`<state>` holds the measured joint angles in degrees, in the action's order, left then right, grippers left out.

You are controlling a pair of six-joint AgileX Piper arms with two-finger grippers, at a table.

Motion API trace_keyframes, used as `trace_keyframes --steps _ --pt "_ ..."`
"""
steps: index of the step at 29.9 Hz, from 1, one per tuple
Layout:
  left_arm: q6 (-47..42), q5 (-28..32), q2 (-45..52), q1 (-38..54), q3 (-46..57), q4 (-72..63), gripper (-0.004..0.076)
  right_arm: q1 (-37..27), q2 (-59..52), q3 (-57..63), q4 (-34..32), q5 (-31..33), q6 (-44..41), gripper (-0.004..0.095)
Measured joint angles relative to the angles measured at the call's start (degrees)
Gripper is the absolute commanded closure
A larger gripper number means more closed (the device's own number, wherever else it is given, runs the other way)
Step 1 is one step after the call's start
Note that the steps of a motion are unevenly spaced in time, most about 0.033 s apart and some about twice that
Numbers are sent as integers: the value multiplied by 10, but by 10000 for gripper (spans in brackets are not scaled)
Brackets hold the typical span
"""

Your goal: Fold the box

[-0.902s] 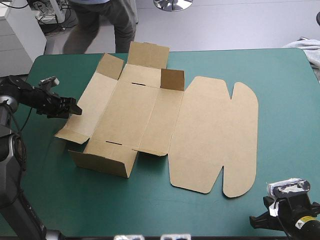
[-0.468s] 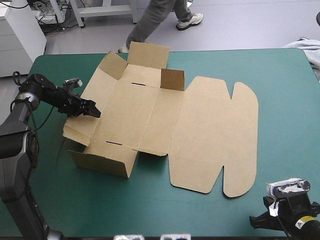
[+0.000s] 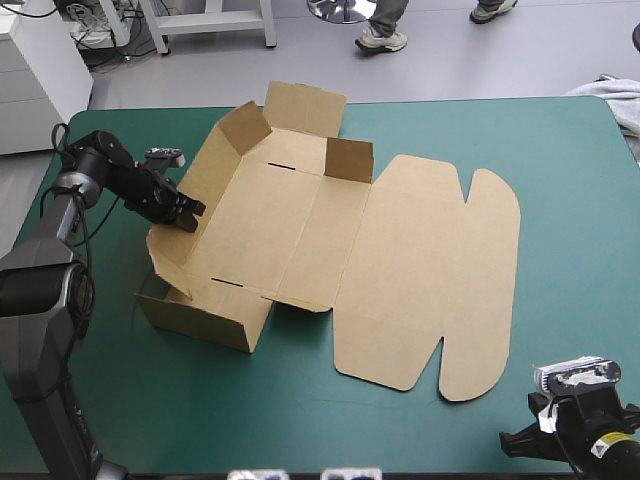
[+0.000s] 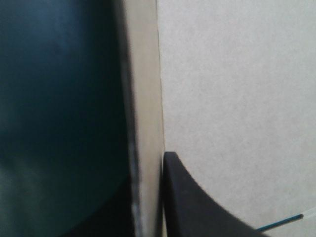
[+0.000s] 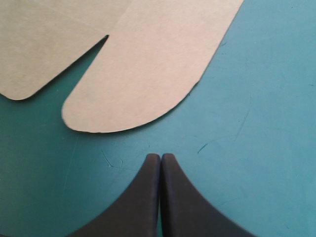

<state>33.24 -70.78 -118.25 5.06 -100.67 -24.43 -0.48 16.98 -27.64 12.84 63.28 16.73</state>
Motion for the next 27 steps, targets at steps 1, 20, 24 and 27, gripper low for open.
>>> trace_keyframes --steps 1,20,24,27 --pt "-2 0 -1 -4 -12 7 734 0 0 0 0 0 0 927" --pt "15 -7 105 -189 -130 249 734 0 0 0 0 1 0 927" --pt "19 -7 141 -246 -130 311 734 0 0 0 0 1 0 927" --pt "19 -5 165 -301 -130 356 734 0 0 0 0 1 0 927"
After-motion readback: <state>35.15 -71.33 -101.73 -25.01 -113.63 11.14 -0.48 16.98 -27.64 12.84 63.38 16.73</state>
